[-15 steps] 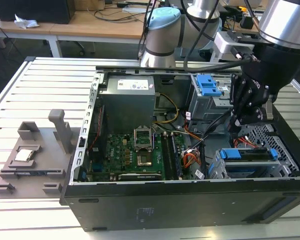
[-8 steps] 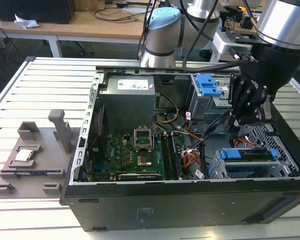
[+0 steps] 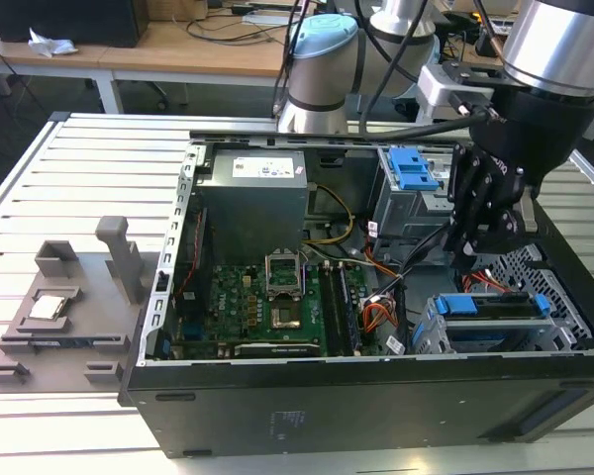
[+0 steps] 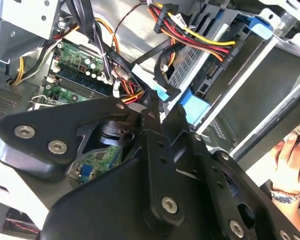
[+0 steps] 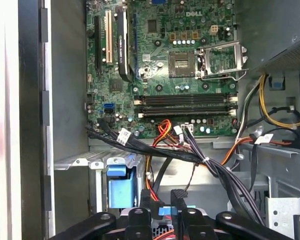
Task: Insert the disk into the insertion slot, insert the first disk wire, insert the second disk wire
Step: 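Insert the second disk wire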
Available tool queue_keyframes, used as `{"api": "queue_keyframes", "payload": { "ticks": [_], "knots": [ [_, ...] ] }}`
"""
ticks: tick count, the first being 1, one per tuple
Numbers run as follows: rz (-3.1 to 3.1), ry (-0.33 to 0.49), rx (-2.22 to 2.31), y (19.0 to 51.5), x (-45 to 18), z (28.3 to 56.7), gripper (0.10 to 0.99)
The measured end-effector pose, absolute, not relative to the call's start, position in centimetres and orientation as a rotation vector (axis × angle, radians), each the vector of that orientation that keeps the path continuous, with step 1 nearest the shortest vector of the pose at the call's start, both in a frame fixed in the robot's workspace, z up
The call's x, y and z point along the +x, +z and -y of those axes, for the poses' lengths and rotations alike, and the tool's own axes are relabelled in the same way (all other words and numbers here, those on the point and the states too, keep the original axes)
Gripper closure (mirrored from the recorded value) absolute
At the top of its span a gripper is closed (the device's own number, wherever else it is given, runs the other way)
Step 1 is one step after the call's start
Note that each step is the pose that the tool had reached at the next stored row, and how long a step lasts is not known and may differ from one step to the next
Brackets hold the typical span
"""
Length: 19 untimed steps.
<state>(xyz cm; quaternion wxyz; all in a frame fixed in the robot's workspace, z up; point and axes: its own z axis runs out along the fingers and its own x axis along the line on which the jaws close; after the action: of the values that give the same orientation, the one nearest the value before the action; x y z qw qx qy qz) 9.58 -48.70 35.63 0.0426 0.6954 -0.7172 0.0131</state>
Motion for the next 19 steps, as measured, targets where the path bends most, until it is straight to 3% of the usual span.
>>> {"api": "queue_keyframes", "payload": {
  "ticks": [9, 19],
  "knots": [
    [2.163, 0.107, 2.094, 34.7, 9.6, 48.3, 0.784],
    [2.188, 0.05, 2.124, 34.3, 9.6, 49.0, 0.784]
  ]
}}
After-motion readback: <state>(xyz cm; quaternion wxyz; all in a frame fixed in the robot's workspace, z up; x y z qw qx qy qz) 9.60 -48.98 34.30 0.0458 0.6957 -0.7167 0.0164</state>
